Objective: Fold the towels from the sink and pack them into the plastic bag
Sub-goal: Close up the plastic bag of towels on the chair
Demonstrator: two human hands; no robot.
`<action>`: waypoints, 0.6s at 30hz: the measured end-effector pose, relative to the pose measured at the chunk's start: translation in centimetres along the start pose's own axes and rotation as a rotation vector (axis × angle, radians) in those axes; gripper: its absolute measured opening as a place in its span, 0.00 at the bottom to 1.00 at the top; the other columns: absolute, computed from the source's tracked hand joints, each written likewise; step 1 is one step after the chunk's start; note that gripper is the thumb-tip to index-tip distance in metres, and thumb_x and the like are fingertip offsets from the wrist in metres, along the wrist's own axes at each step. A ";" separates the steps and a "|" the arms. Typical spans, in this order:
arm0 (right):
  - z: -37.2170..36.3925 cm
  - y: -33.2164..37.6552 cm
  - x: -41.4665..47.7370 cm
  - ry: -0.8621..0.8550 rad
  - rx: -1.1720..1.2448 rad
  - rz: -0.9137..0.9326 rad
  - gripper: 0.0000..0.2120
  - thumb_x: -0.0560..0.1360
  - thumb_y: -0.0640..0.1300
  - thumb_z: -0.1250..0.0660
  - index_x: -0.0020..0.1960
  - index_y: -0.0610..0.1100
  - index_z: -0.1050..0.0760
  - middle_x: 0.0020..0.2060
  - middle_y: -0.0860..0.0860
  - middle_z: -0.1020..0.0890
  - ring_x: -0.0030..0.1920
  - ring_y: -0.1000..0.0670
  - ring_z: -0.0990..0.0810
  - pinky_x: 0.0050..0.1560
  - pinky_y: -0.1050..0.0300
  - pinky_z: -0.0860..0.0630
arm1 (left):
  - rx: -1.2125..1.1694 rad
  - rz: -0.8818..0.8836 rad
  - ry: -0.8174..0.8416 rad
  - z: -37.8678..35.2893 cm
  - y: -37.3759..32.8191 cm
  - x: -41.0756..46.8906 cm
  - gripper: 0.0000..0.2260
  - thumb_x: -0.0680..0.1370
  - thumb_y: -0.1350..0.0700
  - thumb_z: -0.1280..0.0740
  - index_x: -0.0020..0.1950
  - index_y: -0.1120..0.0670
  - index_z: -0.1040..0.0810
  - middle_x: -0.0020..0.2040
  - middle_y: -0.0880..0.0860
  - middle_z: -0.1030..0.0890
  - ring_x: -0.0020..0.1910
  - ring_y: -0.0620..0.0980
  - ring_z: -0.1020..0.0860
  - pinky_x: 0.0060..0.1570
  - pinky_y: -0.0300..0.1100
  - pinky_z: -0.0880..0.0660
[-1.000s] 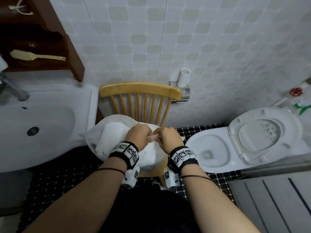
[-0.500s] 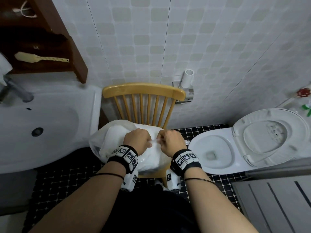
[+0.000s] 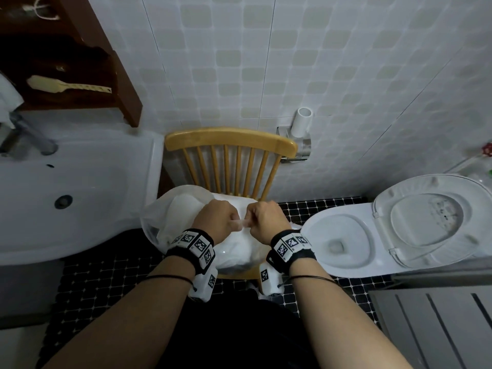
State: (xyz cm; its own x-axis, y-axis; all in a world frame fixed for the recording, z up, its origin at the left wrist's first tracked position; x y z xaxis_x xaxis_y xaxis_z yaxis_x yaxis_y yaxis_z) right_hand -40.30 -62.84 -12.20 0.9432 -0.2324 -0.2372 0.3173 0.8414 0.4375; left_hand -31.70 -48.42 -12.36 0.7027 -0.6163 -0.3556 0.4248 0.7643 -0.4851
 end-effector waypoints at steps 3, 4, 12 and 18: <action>-0.5 -0.3 0.2 -0.005 0.011 0.028 0.08 0.73 0.39 0.29 0.41 0.51 0.19 0.33 0.58 0.21 0.39 0.50 0.20 0.41 0.58 0.27 | -0.011 -0.013 0.017 0.1 0.3 0.2 0.11 0.75 0.53 0.22 0.35 0.54 0.18 0.34 0.53 0.18 0.36 0.50 0.21 0.37 0.42 0.30; -0.7 -0.3 0.2 -0.012 0.027 0.039 0.07 0.73 0.40 0.30 0.43 0.52 0.18 0.35 0.57 0.18 0.41 0.49 0.18 0.44 0.56 0.24 | -0.017 -0.014 0.018 0.1 0.3 0.4 0.10 0.75 0.53 0.22 0.36 0.52 0.17 0.34 0.52 0.18 0.37 0.50 0.21 0.38 0.42 0.30; -0.4 0.2 0.3 0.009 -0.082 0.053 0.08 0.72 0.38 0.30 0.41 0.51 0.20 0.38 0.55 0.20 0.42 0.48 0.22 0.52 0.54 0.26 | -0.005 -0.010 -0.024 0.1 0.1 -0.1 0.07 0.72 0.52 0.19 0.40 0.47 0.15 0.40 0.45 0.18 0.42 0.47 0.21 0.45 0.43 0.26; -0.9 -0.8 0.7 -0.009 0.018 0.076 0.04 0.75 0.44 0.29 0.46 0.53 0.16 0.40 0.55 0.16 0.44 0.47 0.18 0.51 0.49 0.19 | 0.031 -0.020 -0.054 0.8 0.6 -0.1 0.04 0.74 0.54 0.20 0.47 0.52 0.12 0.41 0.47 0.17 0.43 0.47 0.21 0.51 0.44 0.23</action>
State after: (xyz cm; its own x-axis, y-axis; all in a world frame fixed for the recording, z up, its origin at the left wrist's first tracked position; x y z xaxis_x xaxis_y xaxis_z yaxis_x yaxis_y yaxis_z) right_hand -39.98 -63.26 -13.55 0.9655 -0.1731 -0.1947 0.2466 0.8480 0.4691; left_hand -31.07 -47.77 -12.02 0.7235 -0.6208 -0.3018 0.4558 0.7580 -0.4666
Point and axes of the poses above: each hand's wrist, its own x-axis towards the middle knuckle, its own z-axis out of the back of the hand, y = z × x, the point moved 1 cm from there along x, towards the middle knuckle
